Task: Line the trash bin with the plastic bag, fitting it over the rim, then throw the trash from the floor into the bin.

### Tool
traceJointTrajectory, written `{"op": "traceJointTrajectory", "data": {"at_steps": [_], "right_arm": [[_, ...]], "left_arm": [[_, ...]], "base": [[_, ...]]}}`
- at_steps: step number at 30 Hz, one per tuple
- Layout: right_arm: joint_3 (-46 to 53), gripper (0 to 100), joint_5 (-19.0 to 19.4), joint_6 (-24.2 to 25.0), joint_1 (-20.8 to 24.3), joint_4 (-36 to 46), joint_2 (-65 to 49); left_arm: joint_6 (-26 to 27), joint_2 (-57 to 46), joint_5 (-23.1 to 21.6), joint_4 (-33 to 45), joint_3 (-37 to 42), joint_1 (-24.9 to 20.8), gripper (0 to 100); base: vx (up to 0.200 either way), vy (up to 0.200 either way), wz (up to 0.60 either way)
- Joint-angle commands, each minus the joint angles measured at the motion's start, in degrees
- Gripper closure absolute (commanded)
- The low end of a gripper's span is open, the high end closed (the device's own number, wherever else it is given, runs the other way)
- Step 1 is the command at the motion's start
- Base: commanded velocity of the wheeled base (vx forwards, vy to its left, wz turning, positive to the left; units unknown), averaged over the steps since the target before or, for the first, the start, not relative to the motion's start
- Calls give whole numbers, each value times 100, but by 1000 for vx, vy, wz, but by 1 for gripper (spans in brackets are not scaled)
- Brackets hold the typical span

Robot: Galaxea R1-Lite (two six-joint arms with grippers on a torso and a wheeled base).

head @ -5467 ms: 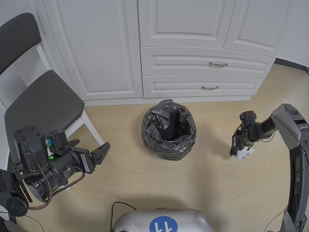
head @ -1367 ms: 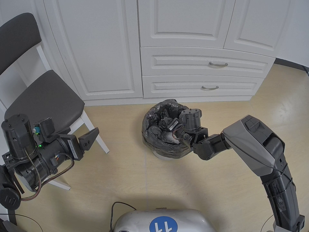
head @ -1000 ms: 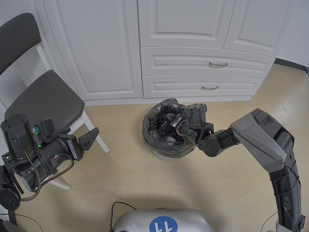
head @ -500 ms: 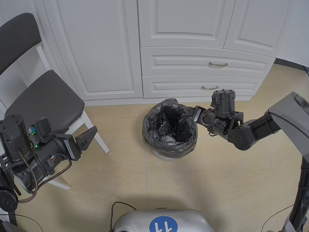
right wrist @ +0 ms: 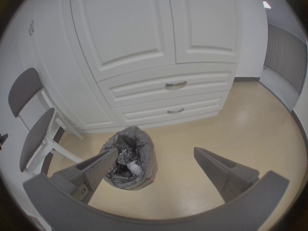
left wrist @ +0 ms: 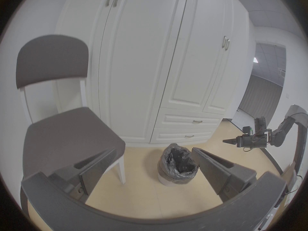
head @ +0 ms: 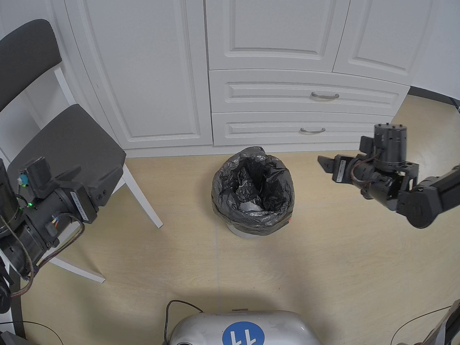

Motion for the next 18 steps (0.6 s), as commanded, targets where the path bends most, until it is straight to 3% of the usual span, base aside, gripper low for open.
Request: {"op": "traceJointTrajectory", "data": {"at_steps": [1,5,10,18], "right_arm": [[779,0,-473,-239,-127,-44,-1603],[981,0,-930,-247,-188,-203,-2411],[1342,0,-930,-388,-259,-466,-3501],[2001,0,-798,-1021,-1173,-396,-5523]], "left_arm": [[502,-1034,-5,50,-23,86,0],[696,-1404,13,67,29,95,0],[704,-1606,48,-21,-76,332,0],[722,-2151,224,32,-419,710,0]], "base": [[0,0,0],[0,0,0],[0,0,0],[0,0,0]]}}
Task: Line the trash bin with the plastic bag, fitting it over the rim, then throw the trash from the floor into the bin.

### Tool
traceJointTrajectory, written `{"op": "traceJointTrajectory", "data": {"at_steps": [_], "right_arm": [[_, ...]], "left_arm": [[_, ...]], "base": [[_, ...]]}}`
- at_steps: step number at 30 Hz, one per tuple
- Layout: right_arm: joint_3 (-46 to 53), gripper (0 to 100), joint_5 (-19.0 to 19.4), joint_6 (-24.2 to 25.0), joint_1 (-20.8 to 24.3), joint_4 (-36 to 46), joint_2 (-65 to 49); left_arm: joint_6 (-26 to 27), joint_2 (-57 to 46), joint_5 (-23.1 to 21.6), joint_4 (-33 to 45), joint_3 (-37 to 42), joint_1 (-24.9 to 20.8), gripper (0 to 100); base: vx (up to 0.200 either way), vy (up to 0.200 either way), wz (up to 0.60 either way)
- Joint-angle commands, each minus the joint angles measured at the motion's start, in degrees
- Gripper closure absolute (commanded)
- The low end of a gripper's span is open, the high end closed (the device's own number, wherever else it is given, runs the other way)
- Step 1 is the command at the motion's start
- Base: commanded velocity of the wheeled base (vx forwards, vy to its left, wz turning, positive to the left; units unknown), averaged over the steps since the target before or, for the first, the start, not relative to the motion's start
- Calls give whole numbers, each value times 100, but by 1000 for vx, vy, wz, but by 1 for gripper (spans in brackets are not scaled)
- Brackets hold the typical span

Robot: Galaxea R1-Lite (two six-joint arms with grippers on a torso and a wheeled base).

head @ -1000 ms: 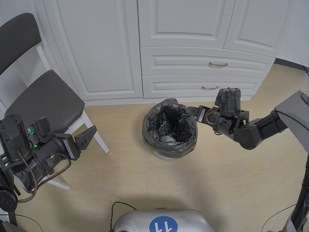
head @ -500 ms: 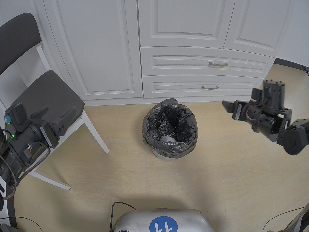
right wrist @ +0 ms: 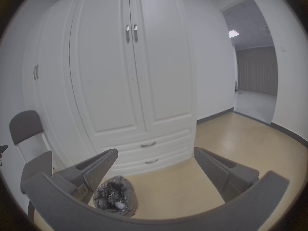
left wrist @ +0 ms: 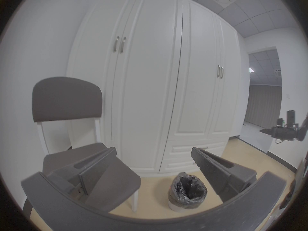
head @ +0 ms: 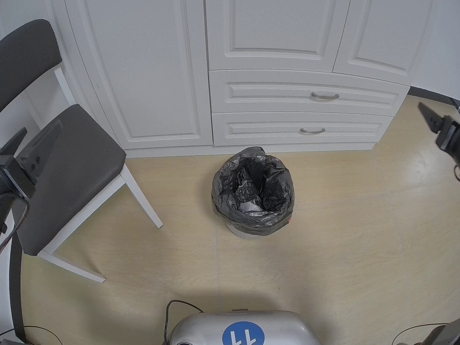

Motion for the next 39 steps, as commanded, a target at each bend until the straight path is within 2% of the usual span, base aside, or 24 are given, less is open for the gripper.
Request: {"op": "traceJointTrajectory", "data": {"at_steps": [1,5,9,13,23,28,31,39], "right_arm": [[558,0,59,-348,-673,9,-1828],[602,0,103,-462,-1156,501,-2847],[470,0,103,-620,-1244,1213,-3506],[364,0,59,-928,-1271,2276,-4456],[-66,0,-91,-1033,-1534,4175,-5879],[-75,0,-82,-1042,-1640,4922,-6556],[-93,0,-91,-1033,-1710,5194,-6723],[-260,0,-126,-1174,-1719,5221,-6723]], "left_arm": [[38,-634,160,24,-263,326,0],[363,-1038,485,76,-254,581,0],[522,-1399,705,129,-210,581,0],[565,-1944,890,648,-219,581,0],[565,-3165,1057,2089,-281,599,0],[565,-3781,1145,2511,-333,933,0],[548,-4097,1145,2845,-263,1126,0],[495,-5125,1145,3979,-52,1337,0]], "base": [[0,0,0],[0,0,0],[0,0,0],[0,0,0],[0,0,0],[0,0,0],[0,0,0],[0,0,0]]}}
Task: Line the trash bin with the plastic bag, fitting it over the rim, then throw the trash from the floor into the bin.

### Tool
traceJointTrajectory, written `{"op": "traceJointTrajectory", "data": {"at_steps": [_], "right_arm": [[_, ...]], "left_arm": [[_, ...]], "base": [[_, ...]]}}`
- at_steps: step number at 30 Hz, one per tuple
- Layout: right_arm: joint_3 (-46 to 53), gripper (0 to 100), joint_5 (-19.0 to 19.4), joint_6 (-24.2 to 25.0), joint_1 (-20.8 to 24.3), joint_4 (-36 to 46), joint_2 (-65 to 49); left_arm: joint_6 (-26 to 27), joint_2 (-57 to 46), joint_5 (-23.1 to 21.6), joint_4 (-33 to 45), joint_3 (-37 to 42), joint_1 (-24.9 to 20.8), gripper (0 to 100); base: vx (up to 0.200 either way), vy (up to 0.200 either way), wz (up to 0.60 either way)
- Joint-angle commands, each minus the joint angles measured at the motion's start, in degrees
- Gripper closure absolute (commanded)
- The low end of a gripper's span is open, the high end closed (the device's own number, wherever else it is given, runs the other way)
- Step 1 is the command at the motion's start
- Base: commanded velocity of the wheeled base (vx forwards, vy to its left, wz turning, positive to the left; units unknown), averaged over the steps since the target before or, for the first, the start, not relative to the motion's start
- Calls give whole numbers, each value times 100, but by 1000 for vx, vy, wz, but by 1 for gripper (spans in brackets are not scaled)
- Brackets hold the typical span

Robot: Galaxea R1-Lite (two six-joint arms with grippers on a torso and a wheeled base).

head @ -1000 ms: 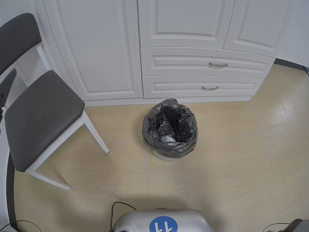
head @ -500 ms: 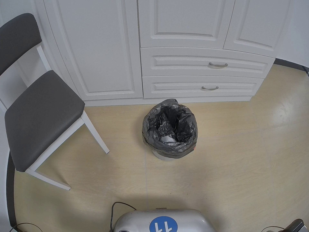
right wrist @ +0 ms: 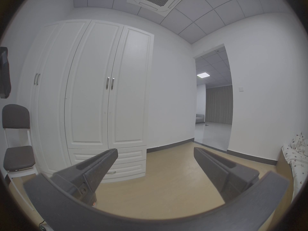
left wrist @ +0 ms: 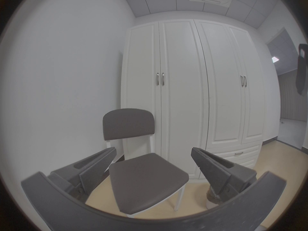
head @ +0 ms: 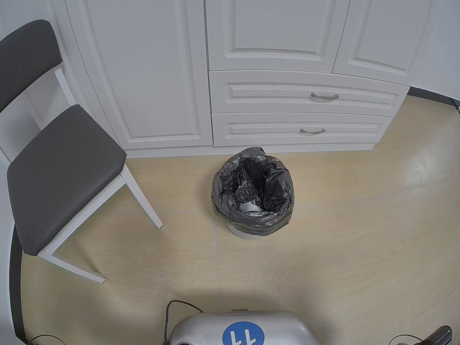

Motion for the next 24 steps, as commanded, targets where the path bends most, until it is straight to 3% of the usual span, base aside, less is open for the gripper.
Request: {"op": "traceJointTrajectory", "data": {"at_steps": [1,11,20,24], "right_arm": [[-95,0,-16,-119,-30,17,-173],[300,0,28,-171,-30,-194,-173],[1759,0,89,-198,-30,-1601,-173],[2454,0,98,-189,-30,-2339,-173]], "left_arm": [[-36,-795,10,379,147,146,0],[-405,-830,1,432,788,489,0],[-581,-962,-26,432,1307,664,0],[-713,-980,-333,414,1439,682,0]], "base": [[0,0,0],[0,0,0],[0,0,0],[0,0,0]]}}
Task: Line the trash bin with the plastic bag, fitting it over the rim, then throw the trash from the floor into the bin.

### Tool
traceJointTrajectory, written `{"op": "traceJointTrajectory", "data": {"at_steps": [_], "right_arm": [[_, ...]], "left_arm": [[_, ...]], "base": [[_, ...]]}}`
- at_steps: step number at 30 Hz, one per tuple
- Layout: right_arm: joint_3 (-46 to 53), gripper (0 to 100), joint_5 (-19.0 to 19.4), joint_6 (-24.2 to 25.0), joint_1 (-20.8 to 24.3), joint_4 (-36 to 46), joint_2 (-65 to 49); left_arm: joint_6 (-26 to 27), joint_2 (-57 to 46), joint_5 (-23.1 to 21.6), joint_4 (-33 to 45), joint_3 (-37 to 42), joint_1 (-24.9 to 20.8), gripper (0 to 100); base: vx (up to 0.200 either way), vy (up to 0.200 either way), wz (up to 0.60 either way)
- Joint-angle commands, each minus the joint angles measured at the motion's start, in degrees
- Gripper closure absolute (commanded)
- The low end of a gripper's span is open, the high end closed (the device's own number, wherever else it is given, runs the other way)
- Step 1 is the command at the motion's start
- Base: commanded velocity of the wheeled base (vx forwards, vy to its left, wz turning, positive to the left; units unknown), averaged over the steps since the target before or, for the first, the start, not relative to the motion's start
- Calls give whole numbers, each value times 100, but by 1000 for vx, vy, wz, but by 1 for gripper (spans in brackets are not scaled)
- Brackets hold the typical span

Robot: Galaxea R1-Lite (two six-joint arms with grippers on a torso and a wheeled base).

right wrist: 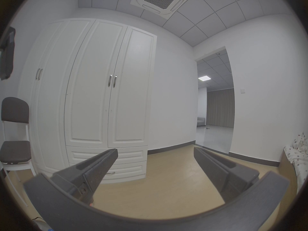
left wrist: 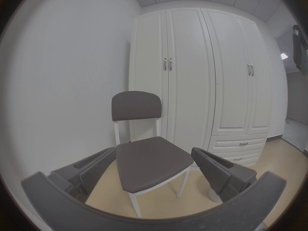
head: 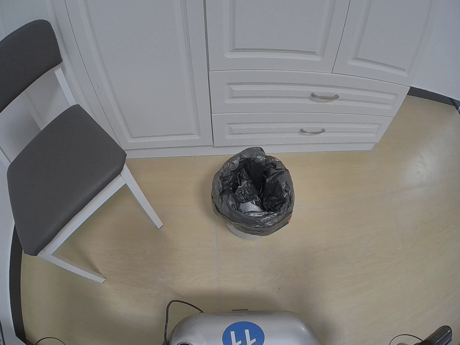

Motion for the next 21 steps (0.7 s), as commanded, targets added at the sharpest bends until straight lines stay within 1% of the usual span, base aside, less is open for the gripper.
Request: {"op": "traceJointTrajectory", "data": {"at_steps": [1,3,4,5,8,10,11,12,13,14,16,18,21], "right_arm": [[1053,0,22,8,0,-881,-57],[1299,0,74,16,0,-1162,-57],[1317,0,83,16,0,-1179,-57],[1484,0,206,16,0,-1408,-57],[1633,0,408,25,0,-1575,-57],[1721,0,619,25,9,-1601,-57],[1721,0,619,25,9,-1601,-57],[1809,0,848,25,9,-1610,-57],[1818,0,865,25,9,-1610,-57],[1941,0,1059,25,9,-1619,-57],[2090,0,1226,25,0,-1645,-57],[2266,0,1366,25,0,-1707,-57],[2345,0,1481,87,9,-1636,-57]], "left_arm": [[-213,-95,-384,-34,282,102,0],[-266,-227,-586,-60,352,172,0],[-266,-245,-604,-60,361,181,0],[-248,-429,-797,-87,511,243,0],[-230,-429,-832,-262,642,260,0],[-239,-429,-876,-552,722,260,0],[-239,-429,-876,-552,722,260,0],[-204,-429,-902,-728,862,260,0],[-195,-429,-902,-737,880,260,0],[-160,-429,-955,-860,1082,260,0],[-143,-429,-1025,-1053,1398,260,0],[-160,-420,-1069,-1018,1521,260,0],[-187,-420,-1087,-719,1513,260,0]], "base": [[0,0,0],[0,0,0],[0,0,0],[0,0,0],[0,0,0],[0,0,0],[0,0,0],[0,0,0],[0,0,0],[0,0,0],[0,0,0],[0,0,0],[0,0,0]]}}
